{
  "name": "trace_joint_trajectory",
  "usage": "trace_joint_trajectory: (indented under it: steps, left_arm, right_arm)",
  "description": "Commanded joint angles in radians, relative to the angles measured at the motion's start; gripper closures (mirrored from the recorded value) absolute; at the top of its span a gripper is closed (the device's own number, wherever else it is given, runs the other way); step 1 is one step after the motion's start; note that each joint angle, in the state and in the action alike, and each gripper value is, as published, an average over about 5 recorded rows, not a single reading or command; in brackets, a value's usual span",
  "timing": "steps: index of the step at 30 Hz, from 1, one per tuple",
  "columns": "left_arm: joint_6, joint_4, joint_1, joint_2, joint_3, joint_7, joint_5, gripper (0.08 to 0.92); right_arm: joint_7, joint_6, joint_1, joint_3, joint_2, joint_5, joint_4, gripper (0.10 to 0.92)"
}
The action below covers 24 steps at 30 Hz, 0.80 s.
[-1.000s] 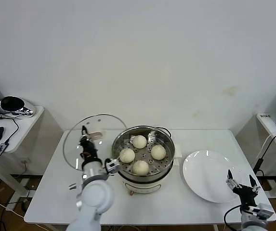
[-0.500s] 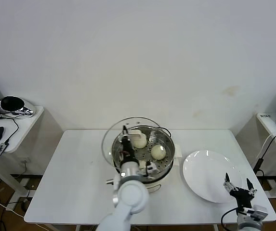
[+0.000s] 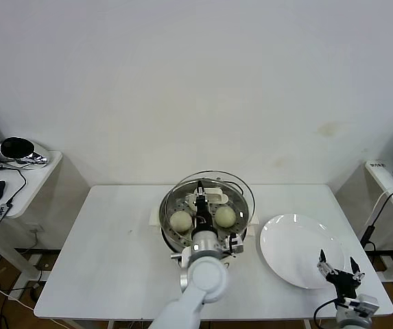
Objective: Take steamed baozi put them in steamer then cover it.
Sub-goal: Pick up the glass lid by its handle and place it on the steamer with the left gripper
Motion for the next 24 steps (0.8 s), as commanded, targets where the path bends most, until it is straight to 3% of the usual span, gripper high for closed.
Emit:
trace_joint_trajectory:
  steps: [1,24]
  left_arm:
    - [0.042,0.041,-0.011,-0.011,0.026,0.038,0.054,0.854]
    - [0.042,0.012,0.02,-0.01,-0.014,0.078,0.096,0.854]
  right_arm:
    - [0.0,0.001,0.0,-0.004,0.001,-0.007,-0.003,0.203]
    - [-0.001,0.003,0.002,-0.011,0.002,-0.019,-0.01,0.203]
